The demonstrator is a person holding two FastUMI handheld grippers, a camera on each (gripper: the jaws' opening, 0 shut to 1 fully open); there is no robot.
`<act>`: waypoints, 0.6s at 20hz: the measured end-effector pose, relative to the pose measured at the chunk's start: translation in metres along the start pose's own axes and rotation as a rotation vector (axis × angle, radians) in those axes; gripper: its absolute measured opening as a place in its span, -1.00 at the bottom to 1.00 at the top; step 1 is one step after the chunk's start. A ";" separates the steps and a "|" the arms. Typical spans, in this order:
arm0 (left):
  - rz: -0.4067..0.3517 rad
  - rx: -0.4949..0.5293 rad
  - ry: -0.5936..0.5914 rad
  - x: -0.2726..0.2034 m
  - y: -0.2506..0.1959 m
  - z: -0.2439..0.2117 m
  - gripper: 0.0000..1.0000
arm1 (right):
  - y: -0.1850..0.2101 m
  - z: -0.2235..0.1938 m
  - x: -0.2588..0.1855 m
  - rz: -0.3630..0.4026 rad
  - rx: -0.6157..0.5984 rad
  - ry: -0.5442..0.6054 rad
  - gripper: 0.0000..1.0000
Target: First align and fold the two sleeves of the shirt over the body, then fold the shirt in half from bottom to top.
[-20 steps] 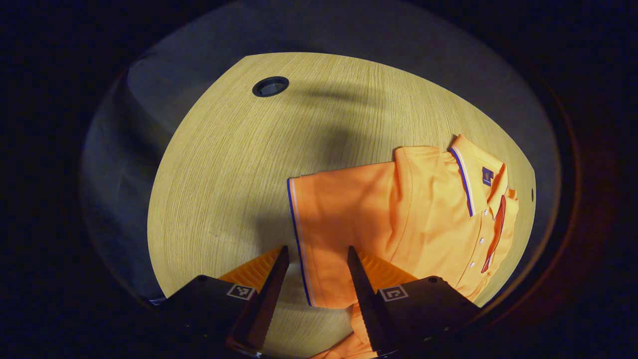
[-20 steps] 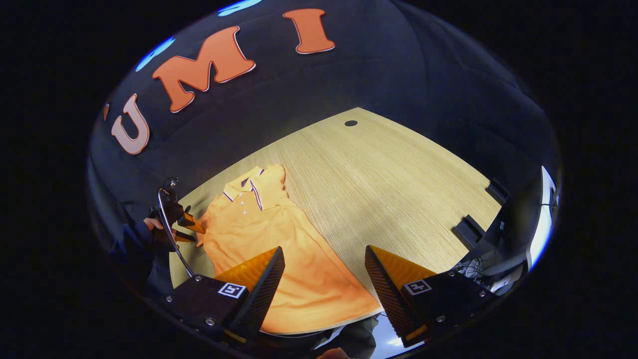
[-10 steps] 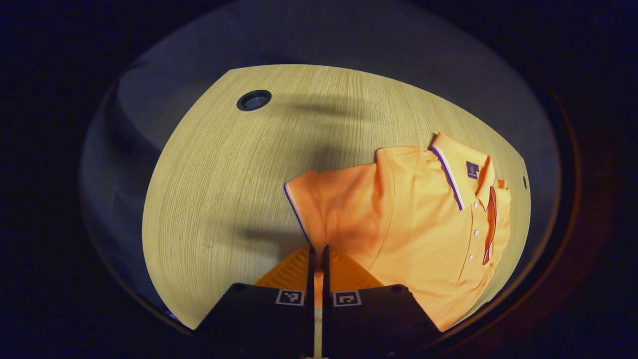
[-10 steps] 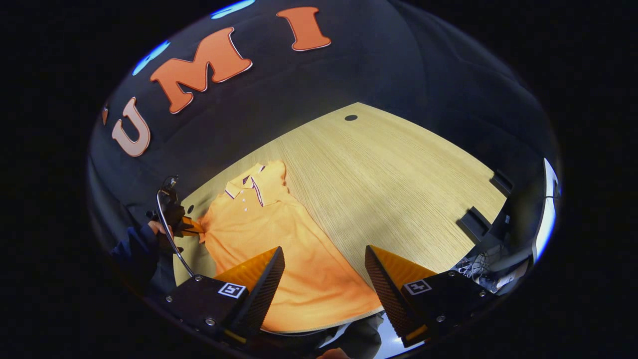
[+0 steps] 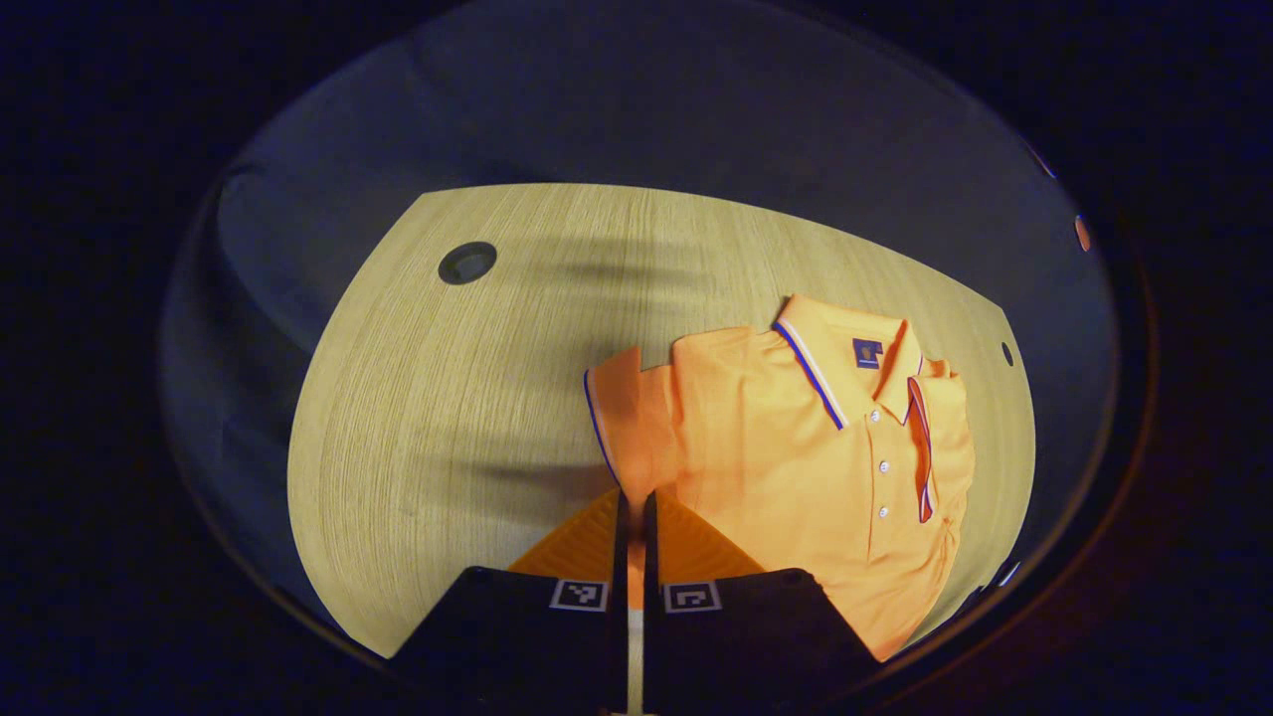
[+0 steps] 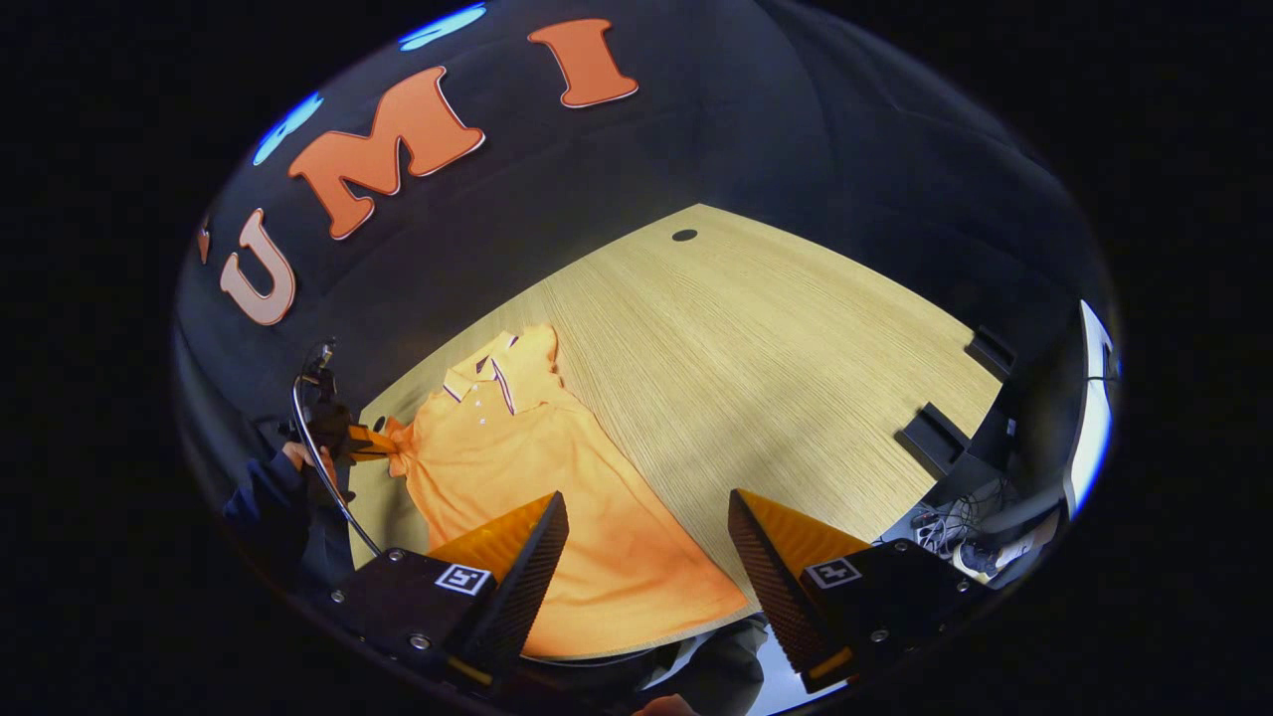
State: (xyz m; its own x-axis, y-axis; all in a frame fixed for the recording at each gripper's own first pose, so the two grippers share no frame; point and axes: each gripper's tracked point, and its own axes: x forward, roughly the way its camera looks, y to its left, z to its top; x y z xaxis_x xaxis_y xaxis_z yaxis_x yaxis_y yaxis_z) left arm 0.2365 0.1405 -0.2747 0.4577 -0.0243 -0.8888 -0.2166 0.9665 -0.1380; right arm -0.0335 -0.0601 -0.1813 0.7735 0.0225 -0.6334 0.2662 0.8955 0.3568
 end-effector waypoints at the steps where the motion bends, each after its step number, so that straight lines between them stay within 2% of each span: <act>1: -0.011 0.016 -0.013 -0.003 -0.008 0.004 -0.87 | 0.000 0.001 0.000 0.001 0.000 0.003 0.97; 5: -0.056 0.102 -0.048 -0.010 -0.041 0.015 -0.88 | -0.004 0.000 -0.001 0.002 0.003 0.002 0.97; 12: -0.129 0.199 -0.033 0.001 -0.100 0.011 -0.87 | -0.014 -0.011 -0.008 -0.024 0.035 0.011 0.97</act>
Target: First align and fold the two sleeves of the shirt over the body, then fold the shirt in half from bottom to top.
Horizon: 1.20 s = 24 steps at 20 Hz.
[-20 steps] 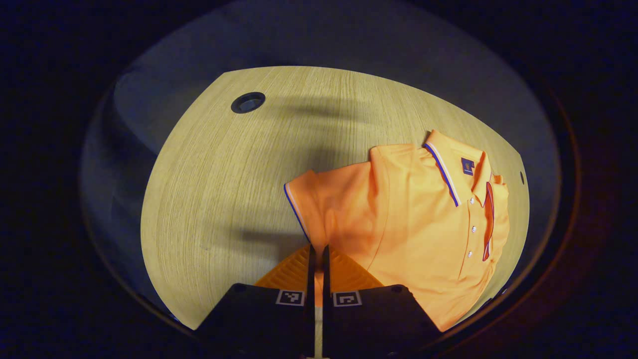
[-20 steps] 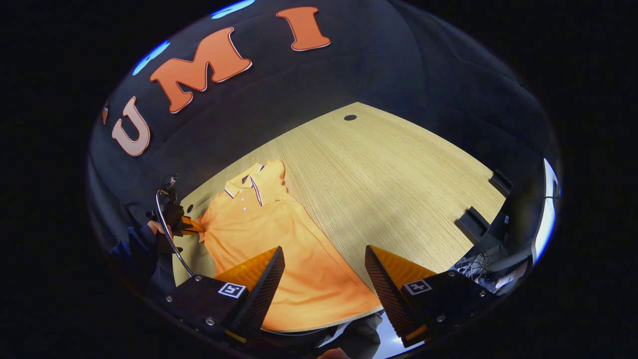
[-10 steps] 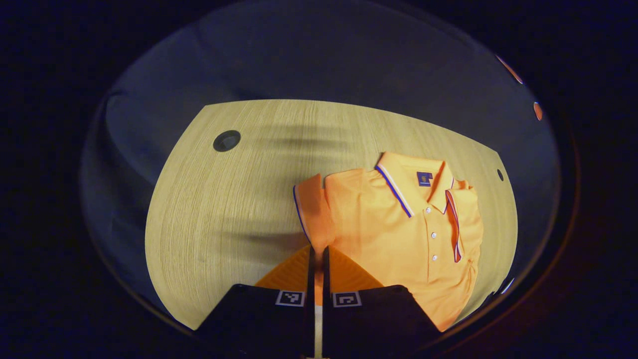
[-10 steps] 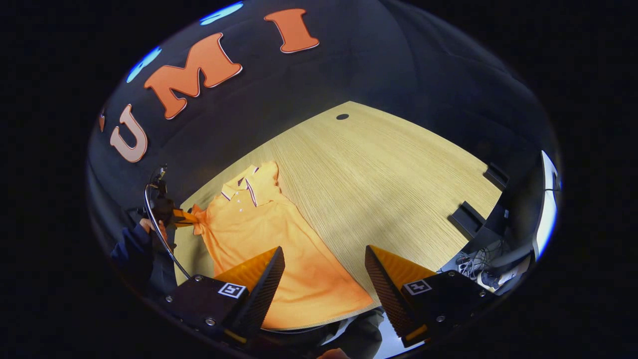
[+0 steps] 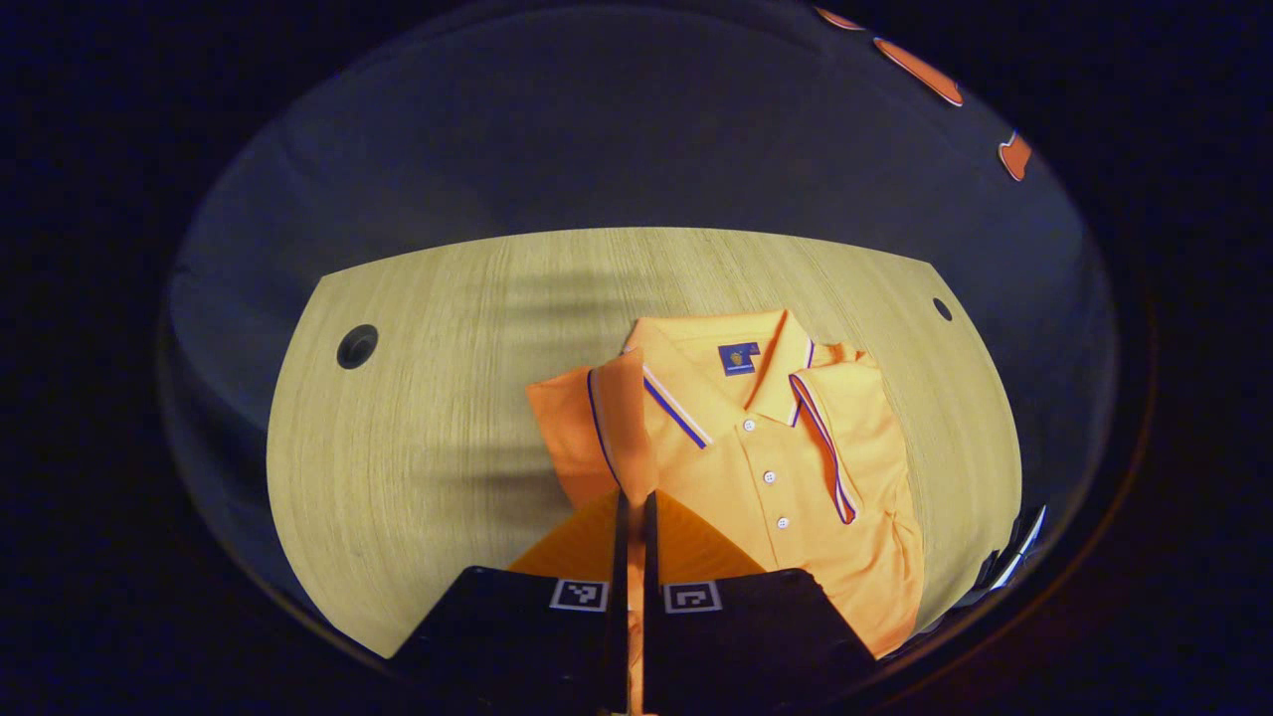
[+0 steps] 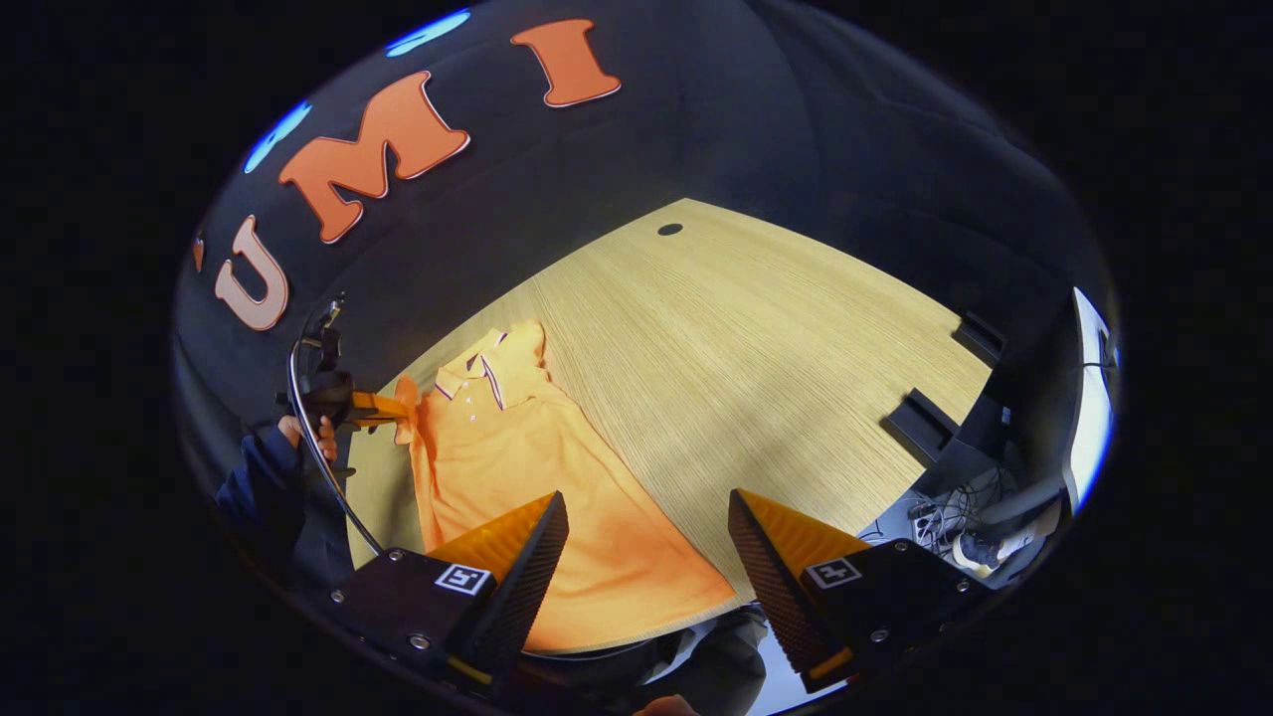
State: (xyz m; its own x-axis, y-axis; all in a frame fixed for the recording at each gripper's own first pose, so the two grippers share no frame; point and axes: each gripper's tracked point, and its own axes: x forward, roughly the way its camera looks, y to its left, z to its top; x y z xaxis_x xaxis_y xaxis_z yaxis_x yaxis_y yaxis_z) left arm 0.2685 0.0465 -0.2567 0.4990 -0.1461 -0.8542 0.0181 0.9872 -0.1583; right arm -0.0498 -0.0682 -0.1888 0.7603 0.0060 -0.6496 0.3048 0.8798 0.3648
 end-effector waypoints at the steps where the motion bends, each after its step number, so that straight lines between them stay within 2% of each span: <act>1: -0.009 0.011 0.003 0.005 -0.007 -0.001 -0.87 | -0.001 -0.003 -0.002 -0.005 0.005 0.002 0.97; 4: -0.069 0.014 0.030 0.019 -0.034 -0.005 -0.85 | -0.006 -0.011 -0.004 -0.021 0.018 0.010 0.98; 6: -0.126 -0.005 0.048 0.032 -0.052 -0.012 -0.77 | -0.005 -0.015 -0.007 -0.032 0.025 0.016 0.98; 7: -0.158 -0.016 0.059 0.032 -0.061 -0.014 -0.65 | -0.005 -0.019 -0.007 -0.036 0.030 0.020 0.97; 8: -0.188 -0.028 0.066 0.033 -0.069 -0.017 -0.38 | -0.006 -0.023 -0.007 -0.041 0.035 0.027 0.98; 9: -0.230 -0.032 0.073 0.032 -0.078 -0.019 -0.31 | -0.007 -0.028 -0.007 -0.046 0.040 0.037 0.98; 10: -0.240 -0.023 0.075 0.037 -0.083 -0.022 -0.12 | -0.006 -0.033 -0.007 -0.047 0.040 0.046 0.98; 11: -0.226 -0.005 0.077 0.036 -0.080 -0.027 0.31 | -0.006 -0.037 -0.007 -0.050 0.037 0.053 0.98; 14: -0.185 0.048 0.052 0.024 -0.076 -0.038 0.52 | -0.003 -0.039 -0.002 -0.036 0.015 0.063 0.97; 16: -0.152 0.054 0.027 0.010 -0.071 -0.043 0.87 | -0.001 -0.034 0.004 -0.012 -0.017 0.067 0.97; 18: -0.135 0.025 0.003 -0.009 -0.070 -0.052 0.95 | 0.004 -0.025 0.010 0.024 -0.062 0.071 0.98; 24: -0.113 -0.068 -0.070 -0.077 -0.072 -0.094 0.96 | 0.019 -0.009 0.026 0.134 -0.194 0.081 0.98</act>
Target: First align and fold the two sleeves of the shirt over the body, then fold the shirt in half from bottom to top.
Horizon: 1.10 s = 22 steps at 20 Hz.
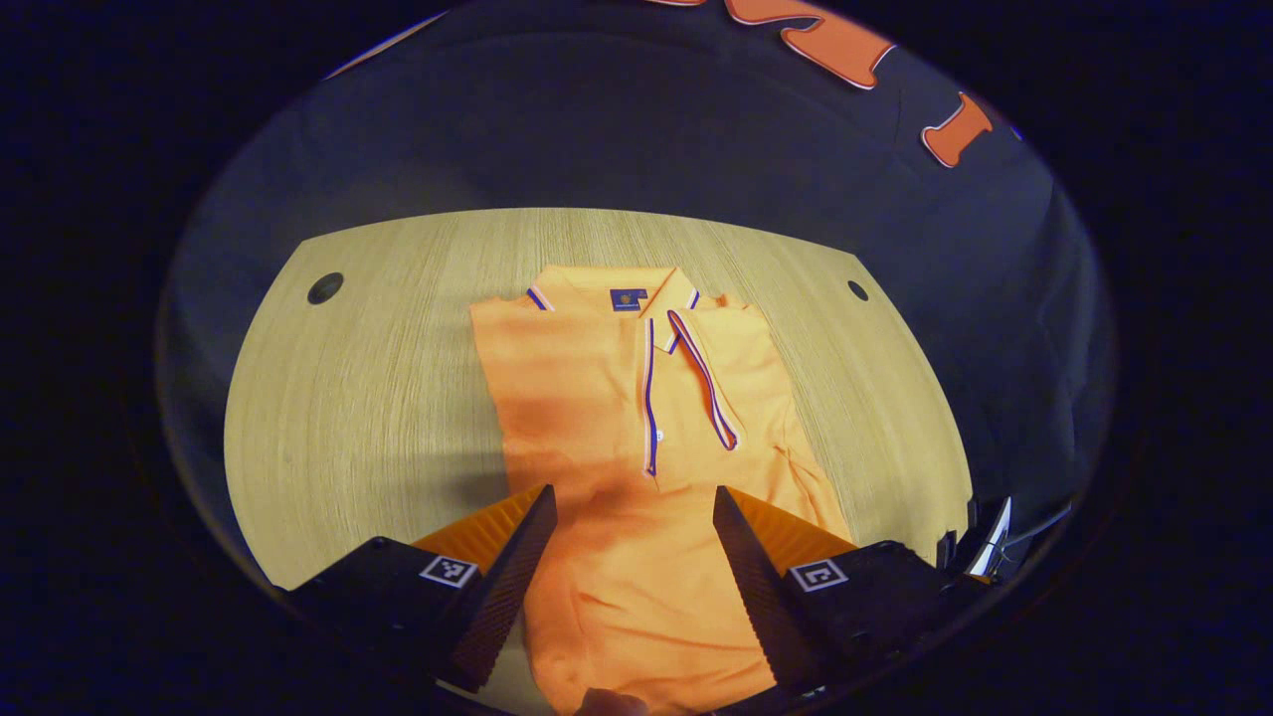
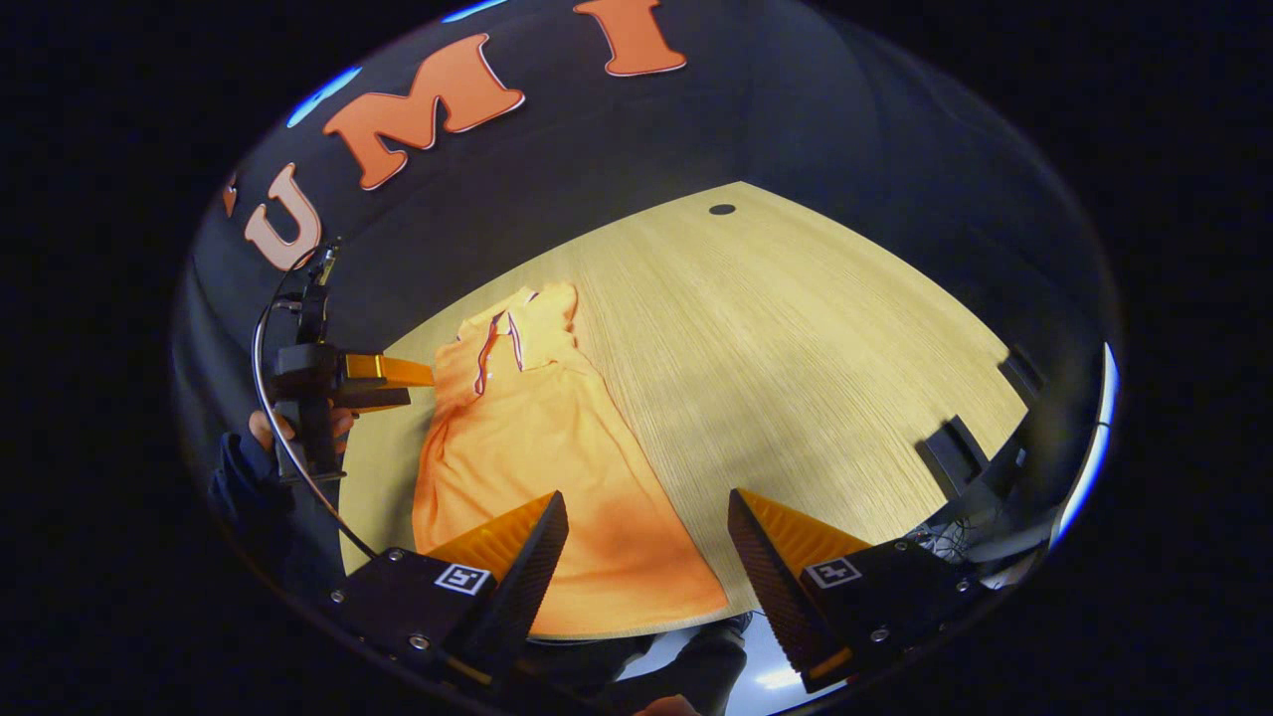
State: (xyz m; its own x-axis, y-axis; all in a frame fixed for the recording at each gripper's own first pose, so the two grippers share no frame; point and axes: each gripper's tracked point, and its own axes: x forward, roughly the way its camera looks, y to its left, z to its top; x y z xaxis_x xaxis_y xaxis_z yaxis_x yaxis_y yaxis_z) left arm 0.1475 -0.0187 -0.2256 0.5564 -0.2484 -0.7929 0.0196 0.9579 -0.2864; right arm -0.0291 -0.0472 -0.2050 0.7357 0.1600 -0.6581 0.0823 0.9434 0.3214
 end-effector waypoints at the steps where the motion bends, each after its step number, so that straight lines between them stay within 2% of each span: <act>1: 0.016 -0.003 -0.007 -0.011 0.001 -0.010 0.96 | 0.000 -0.001 0.003 0.012 -0.025 0.008 0.97; 5: 0.085 -0.012 -0.007 -0.040 0.010 -0.065 0.96 | -0.002 -0.018 0.012 0.053 -0.129 0.062 0.98; 10: 0.154 -0.074 0.026 -0.067 0.022 -0.136 0.96 | -0.006 -0.044 0.021 0.099 -0.239 0.137 0.97; 15: 0.215 -0.119 0.068 -0.090 0.035 -0.199 0.98 | -0.006 -0.068 0.025 0.144 -0.309 0.191 0.98; 19: 0.229 -0.160 0.124 -0.103 0.035 -0.243 0.98 | -0.012 -0.085 0.031 0.143 -0.365 0.230 0.98; 22: 0.285 -0.128 0.158 -0.101 0.048 -0.267 0.98 | -0.016 -0.097 0.032 0.139 -0.406 0.249 0.99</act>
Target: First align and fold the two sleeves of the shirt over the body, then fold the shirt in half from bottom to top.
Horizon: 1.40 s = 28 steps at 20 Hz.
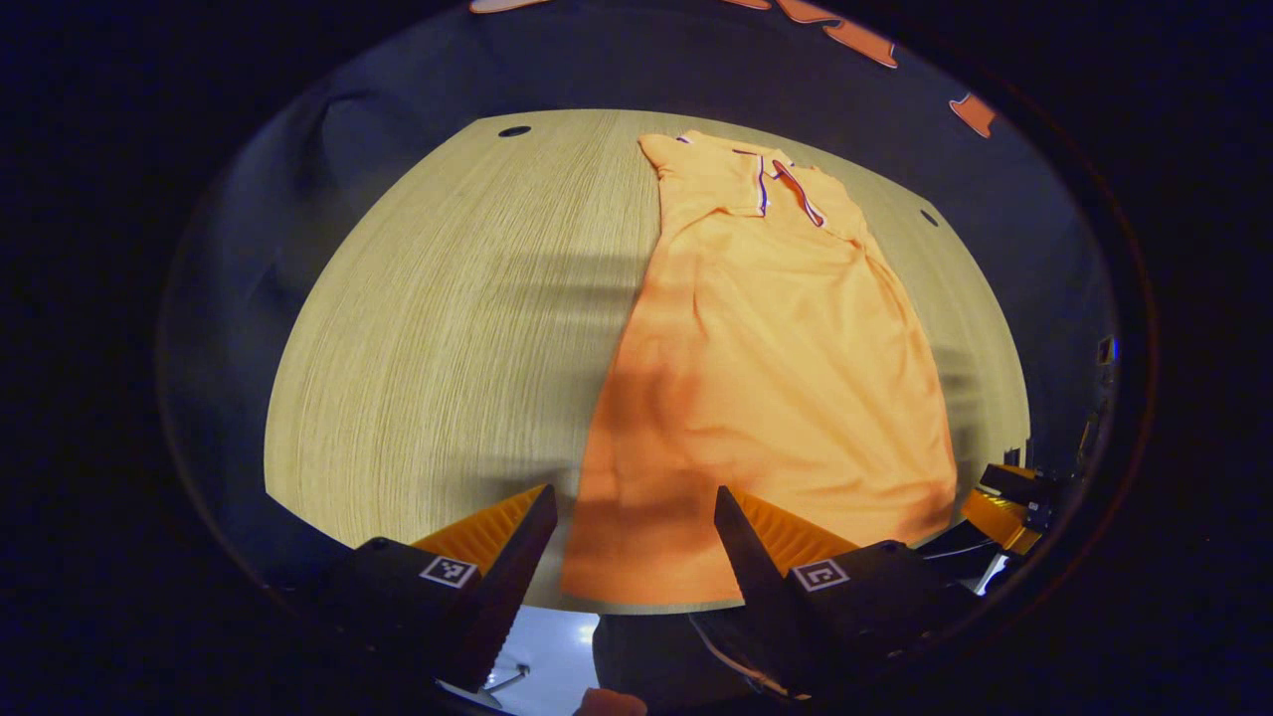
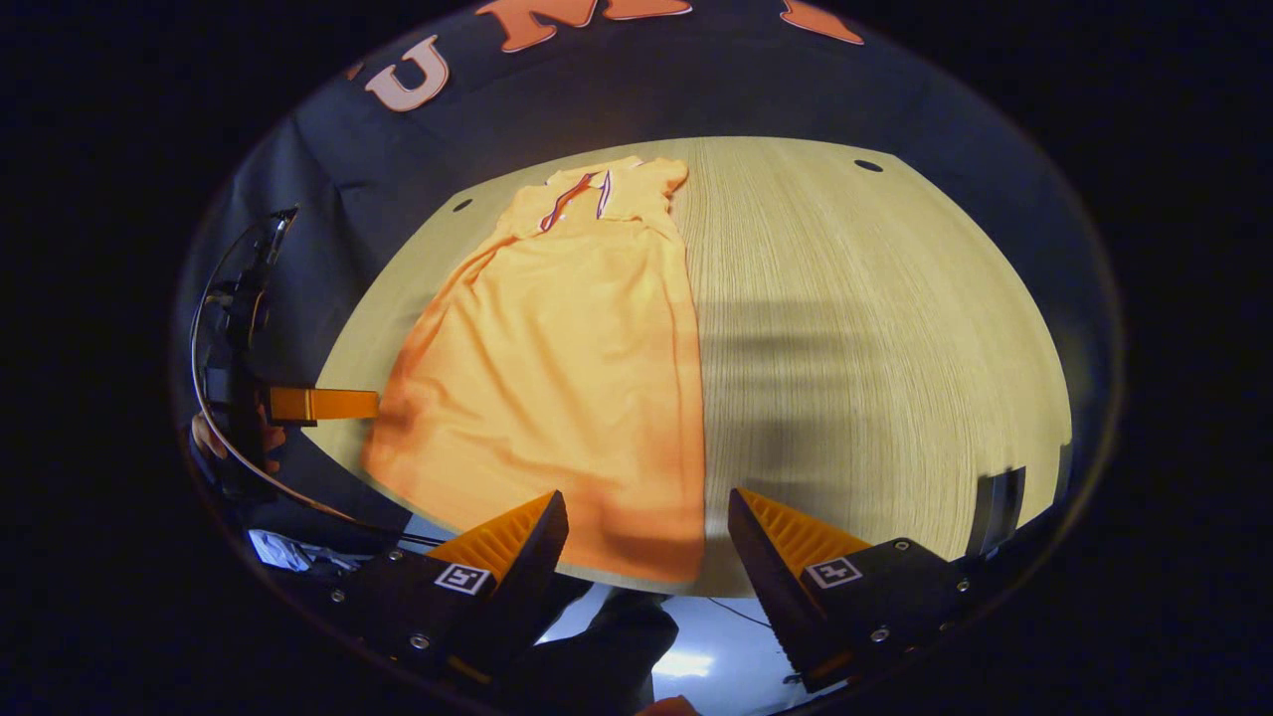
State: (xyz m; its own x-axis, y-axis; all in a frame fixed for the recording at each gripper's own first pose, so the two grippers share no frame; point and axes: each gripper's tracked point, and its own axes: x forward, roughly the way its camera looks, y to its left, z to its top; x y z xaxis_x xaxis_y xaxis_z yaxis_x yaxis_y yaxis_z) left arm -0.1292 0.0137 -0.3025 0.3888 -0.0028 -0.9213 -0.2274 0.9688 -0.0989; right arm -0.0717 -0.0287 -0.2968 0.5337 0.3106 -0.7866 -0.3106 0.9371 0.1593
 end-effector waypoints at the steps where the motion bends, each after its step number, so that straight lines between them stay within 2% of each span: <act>1: 0.006 0.011 0.011 0.004 0.001 -0.007 0.97 | 0.001 -0.003 0.002 0.000 -0.010 0.008 0.98; 4: 0.037 0.017 0.050 0.011 0.008 -0.030 0.98 | 0.001 -0.013 0.007 -0.012 -0.031 0.028 0.99; 8: 0.041 -0.001 0.080 0.012 0.013 -0.060 0.98 | -0.001 -0.022 0.016 -0.023 -0.024 0.050 0.99; 10: 0.041 0.018 0.061 0.013 0.012 -0.059 0.94 | -0.002 -0.024 0.019 -0.032 -0.016 0.055 0.99; 13: 0.037 0.040 0.004 0.014 0.004 -0.052 0.98 | 0.001 -0.023 0.023 -0.045 -0.027 0.048 0.98; 16: 0.027 0.074 -0.051 0.011 -0.001 -0.053 0.98 | -0.004 -0.025 0.029 -0.090 -0.060 0.028 0.96; 18: 0.024 0.068 -0.077 0.012 0.000 -0.051 0.94 | -0.011 -0.025 0.032 -0.159 -0.080 0.012 0.81; 19: 0.027 0.066 -0.088 0.014 -0.003 -0.049 0.88 | -0.013 -0.024 0.032 -0.172 -0.076 0.011 0.55; 20: 0.020 0.072 -0.098 0.015 -0.007 -0.047 0.82 | -0.009 -0.025 0.033 -0.176 -0.066 0.016 0.39; 22: -0.007 0.115 -0.108 0.016 -0.024 -0.046 0.50 | -0.008 -0.022 0.033 -0.187 -0.025 0.009 -0.05; 23: -0.021 0.141 -0.112 0.017 -0.033 -0.047 0.07 | -0.006 -0.022 0.034 -0.185 -0.018 0.010 -0.52; 24: -0.019 0.162 -0.120 0.023 -0.038 -0.046 -0.24 | -0.004 -0.022 0.035 -0.171 -0.027 0.016 -0.60; 25: -0.003 0.180 -0.119 0.016 -0.038 -0.044 -0.84 | -0.003 -0.020 0.035 -0.151 -0.023 0.018 -0.59; 26: 0.005 0.193 -0.126 0.017 -0.037 -0.045 -0.85 | 0.000 -0.017 0.037 -0.122 0.041 0.019 -0.60; 27: 0.001 0.183 -0.126 0.018 -0.037 -0.045 -0.86 | 0.009 -0.020 0.036 -0.060 0.099 0.036 -0.87; 28: -0.021 0.160 -0.126 0.023 -0.038 -0.045 -0.86 | 0.009 -0.019 0.035 -0.035 0.154 0.035 -0.87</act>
State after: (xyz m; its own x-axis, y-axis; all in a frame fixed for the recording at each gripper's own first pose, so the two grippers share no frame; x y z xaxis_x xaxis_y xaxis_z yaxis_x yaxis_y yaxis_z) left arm -0.1523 -0.0345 -0.3366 0.5027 -0.0021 -0.8644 -0.0774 0.9959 -0.0474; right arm -0.0708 -0.0124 -0.3349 0.5137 0.2743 -0.8129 -0.1665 0.9614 0.2191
